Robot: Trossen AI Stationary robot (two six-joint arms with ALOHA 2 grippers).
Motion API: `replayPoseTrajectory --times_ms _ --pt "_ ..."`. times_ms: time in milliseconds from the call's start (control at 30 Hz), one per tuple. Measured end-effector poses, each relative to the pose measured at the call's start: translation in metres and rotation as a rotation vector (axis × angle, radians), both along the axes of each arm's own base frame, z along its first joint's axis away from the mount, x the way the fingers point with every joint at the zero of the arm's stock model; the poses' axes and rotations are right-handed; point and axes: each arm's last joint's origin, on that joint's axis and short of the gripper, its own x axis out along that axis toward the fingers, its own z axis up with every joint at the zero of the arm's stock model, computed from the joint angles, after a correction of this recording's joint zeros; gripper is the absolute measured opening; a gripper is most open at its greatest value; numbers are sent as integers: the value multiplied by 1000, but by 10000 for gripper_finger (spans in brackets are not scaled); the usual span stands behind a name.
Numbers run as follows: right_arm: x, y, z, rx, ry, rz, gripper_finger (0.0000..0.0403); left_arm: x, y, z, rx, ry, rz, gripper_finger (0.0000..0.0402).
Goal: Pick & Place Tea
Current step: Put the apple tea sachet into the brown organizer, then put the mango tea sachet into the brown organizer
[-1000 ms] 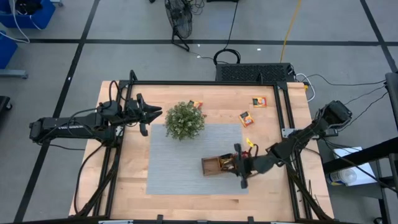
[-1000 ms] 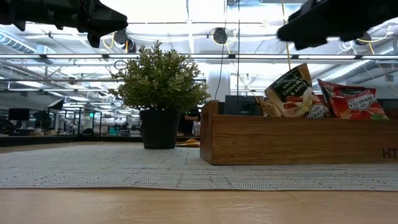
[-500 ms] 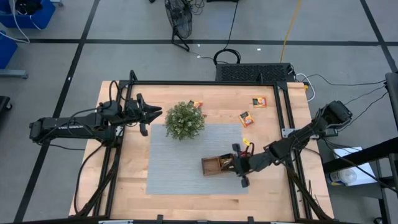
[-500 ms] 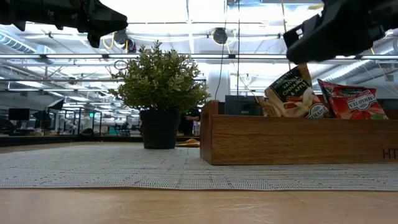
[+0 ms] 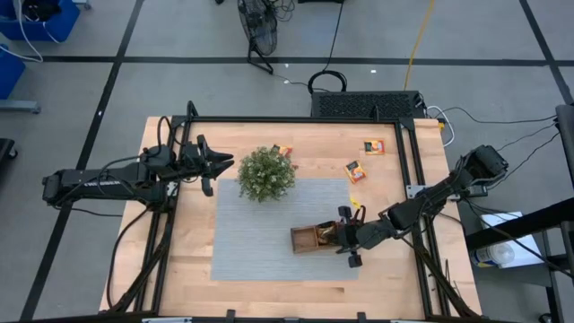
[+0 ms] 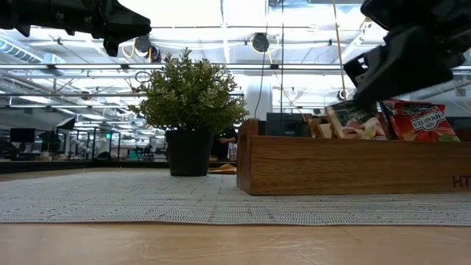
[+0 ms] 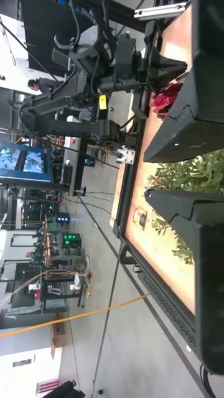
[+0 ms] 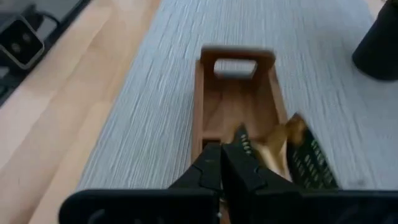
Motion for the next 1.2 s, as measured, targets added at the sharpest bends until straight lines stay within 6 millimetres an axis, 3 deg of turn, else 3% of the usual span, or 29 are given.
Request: replayPoseTrajectory --times_ms 300,567,767,867,967,1067,1200 --pt "-4 4 -2 21 33 -5 0 0 0 -1 -2 12 0 88" --pt "-6 14 23 19 -168 103 0 0 0 -1 -3 13 0 88" --pt "-23 8 43 -38 -186 150 0 0 0 -1 -1 13 0 88" --pt "-34 -4 54 -77 -192 69 0 0 0 -1 16 17 1 88" --pt "-46 -25 57 -175 -152 -169 0 0 0 -1 55 25 2 88" --pt "-56 -58 56 -218 -57 -409 0 0 0 -1 59 23 3 88" --pt "-59 -105 58 -113 121 -617 19 0 0 -1 60 19 3 88"
